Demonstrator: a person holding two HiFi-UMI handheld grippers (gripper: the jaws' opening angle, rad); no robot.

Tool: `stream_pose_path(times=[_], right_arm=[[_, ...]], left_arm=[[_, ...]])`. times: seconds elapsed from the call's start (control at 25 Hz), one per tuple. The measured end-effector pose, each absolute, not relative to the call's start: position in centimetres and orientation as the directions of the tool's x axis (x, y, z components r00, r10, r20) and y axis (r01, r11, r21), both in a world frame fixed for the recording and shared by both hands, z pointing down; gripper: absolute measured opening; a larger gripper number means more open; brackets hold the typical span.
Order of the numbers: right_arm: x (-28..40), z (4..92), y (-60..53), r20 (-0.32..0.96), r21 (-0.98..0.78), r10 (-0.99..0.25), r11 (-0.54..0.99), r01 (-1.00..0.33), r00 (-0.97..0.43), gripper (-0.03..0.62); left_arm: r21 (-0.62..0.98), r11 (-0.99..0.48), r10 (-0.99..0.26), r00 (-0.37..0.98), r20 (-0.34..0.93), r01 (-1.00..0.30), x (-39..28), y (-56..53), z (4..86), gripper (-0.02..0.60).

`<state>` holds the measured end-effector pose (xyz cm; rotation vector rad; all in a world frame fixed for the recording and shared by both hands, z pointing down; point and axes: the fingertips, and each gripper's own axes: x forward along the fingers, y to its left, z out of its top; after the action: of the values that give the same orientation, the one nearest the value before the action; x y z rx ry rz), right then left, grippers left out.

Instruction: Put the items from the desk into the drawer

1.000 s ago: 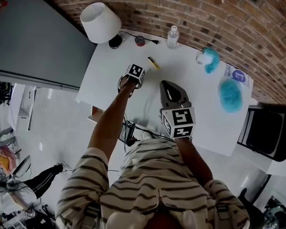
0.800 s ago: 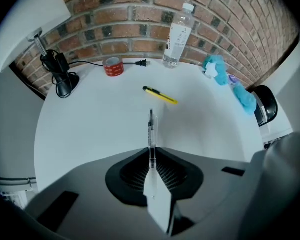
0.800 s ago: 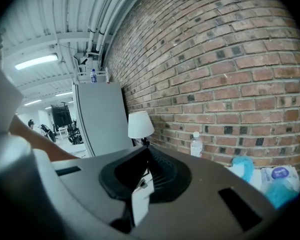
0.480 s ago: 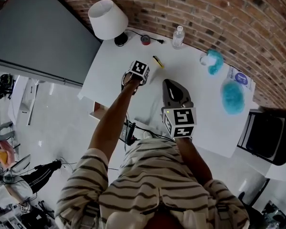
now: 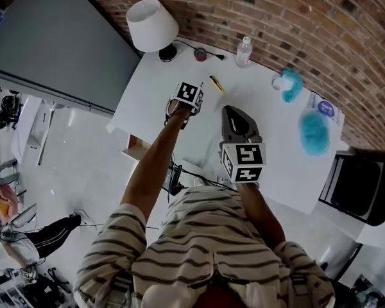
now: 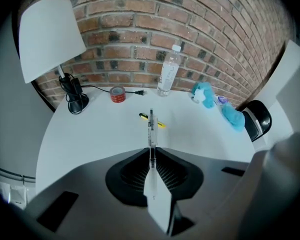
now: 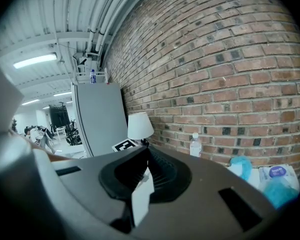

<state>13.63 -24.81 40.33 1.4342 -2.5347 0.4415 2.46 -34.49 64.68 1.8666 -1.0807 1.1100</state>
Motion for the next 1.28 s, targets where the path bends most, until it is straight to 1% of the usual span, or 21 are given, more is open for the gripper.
stream_pose_path(times=[0.32,0.52,0.88,1.28], right_arm=[[13.4,39.0,-24.5,0.288,-0.149,-0.816,0.480,-0.865,-0.502,0.011],[13.2,38.4,-24.1,0.271,-0.144,-0.823,0.479,-0.866,-0.500,0.011],[12.8,37.8,-23.5,0.259,-0.165,-0.825,0.474,-0.865,-0.502,0.011],[11.9,36.8,-22.7,0.235,-0.159,-0.824,0.491,-0.856,-0.516,0.011]], left_arm=[[0.149,-0.400,-0.413,0.323,0.852,-0.904,3.1,-34.0,60.4,0.046],[0.120,-0.408,-0.486,0.326,0.811,-0.905,3.6,-33.3,57.9,0.046],[0.157,-0.423,-0.579,0.399,0.711,-0.893,4.0,-31.8,52.6,0.046],[0.136,-0.392,-0.704,0.392,0.592,-0.910,3.4,-29.3,47.2,0.046]])
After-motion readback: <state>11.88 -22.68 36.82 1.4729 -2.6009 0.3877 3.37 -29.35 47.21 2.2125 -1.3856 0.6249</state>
